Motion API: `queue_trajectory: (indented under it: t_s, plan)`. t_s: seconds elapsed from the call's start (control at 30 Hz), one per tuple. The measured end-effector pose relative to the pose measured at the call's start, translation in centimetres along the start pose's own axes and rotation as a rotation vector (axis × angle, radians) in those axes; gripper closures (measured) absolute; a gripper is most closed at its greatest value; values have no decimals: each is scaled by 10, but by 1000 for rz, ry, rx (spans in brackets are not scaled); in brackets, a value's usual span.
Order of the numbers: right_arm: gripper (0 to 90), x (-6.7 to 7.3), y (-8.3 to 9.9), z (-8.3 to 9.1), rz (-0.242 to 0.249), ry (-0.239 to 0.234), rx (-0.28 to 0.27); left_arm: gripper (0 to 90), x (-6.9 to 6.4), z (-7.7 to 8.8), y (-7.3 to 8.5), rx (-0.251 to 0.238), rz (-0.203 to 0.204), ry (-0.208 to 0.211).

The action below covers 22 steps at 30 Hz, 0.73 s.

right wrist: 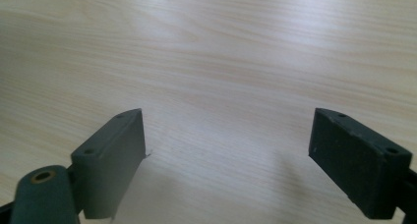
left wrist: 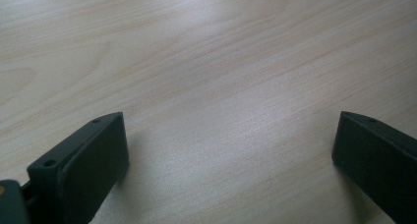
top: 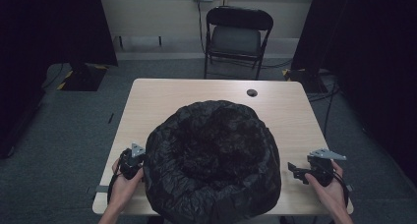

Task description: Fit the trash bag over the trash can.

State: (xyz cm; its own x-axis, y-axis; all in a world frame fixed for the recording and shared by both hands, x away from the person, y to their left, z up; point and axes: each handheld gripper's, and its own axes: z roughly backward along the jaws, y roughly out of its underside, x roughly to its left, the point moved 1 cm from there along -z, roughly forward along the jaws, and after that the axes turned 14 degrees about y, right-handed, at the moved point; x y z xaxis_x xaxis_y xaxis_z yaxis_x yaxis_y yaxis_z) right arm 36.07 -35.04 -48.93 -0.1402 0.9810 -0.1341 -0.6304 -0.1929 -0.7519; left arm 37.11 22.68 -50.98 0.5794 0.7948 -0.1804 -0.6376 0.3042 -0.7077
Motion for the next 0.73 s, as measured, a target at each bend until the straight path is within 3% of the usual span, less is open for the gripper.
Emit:
queue_trajectory:
  t_s: [0.23,0.43,0.73]
  plan:
    - [131,-10,9,-11,-19,70,74,0,0,0,0,1,-2,0]
    - [111,-9,14,-11,-55,126,47,0,0,0,0,4,-4,3]
    - [101,-8,13,-12,-55,123,47,0,0,0,0,3,-4,0]
